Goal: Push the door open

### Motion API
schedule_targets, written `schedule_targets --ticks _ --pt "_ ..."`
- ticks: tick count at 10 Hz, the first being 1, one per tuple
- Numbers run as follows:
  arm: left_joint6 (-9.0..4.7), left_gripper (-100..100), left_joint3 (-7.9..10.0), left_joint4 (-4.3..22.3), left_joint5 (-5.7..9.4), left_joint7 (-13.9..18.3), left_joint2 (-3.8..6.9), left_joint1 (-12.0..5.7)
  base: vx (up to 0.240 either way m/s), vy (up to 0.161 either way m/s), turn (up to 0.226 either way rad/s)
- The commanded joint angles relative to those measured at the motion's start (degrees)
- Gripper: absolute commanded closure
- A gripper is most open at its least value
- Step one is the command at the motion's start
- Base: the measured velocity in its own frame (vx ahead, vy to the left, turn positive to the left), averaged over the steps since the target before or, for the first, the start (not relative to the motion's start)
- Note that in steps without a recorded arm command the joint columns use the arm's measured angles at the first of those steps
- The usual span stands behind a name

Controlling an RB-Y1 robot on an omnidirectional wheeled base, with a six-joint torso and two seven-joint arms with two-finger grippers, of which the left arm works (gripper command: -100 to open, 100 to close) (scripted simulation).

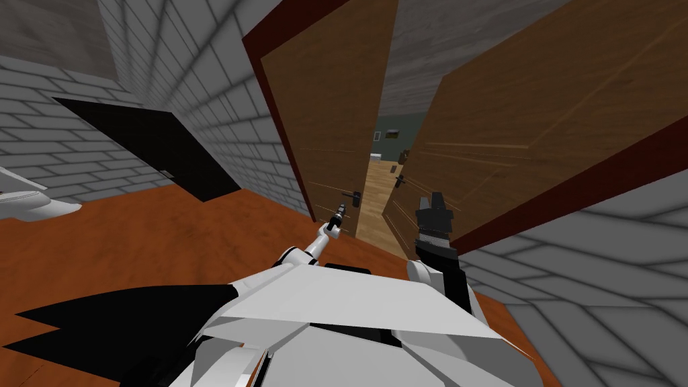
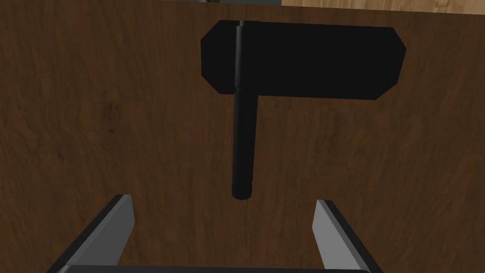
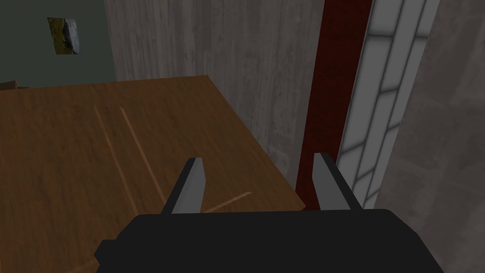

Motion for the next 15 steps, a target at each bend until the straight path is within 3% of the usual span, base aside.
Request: schedule_targets --ticks 1,2,3,6,9,11,12,13,15 --pt "0.38 -100 -0.17 1.95 0.01 0.35 -0.58 -1.19 0.073 0.035 -0.016" --pt "-0.17 -100 0.0 1.89 0.05 0.16 -0.39 -1.06 0.033 0.018 -0.006" --pt "-0.22 -100 0.12 2.17 0.1 0.16 1.24 -1.19 0.083 -0.026 -0.023" --pt "-0.26 -100 0.42 2.34 0.19 0.07 2.92 -1.23 0.171 -0.052 -0.019" --pt "-0.3 -100 0.74 2.52 0.3 -0.03 2.28 -1.27 0.202 -0.077 -0.022" --pt "-0.33 -100 0.93 2.63 0.36 -0.09 0.53 -1.3 0.184 -0.044 -0.022" --pt "-0.65 -100 0.8 2.82 0.33 0.0 1.22 -1.24 0.083 -0.014 -0.003" --pt "-0.65 100 0.8 2.82 0.33 0.0 1.22 -1.24 -0.012 0.0 0.006" --pt "-0.65 100 0.8 2.82 0.33 0.0 1.22 -1.24 -0.017 0.006 -0.012"
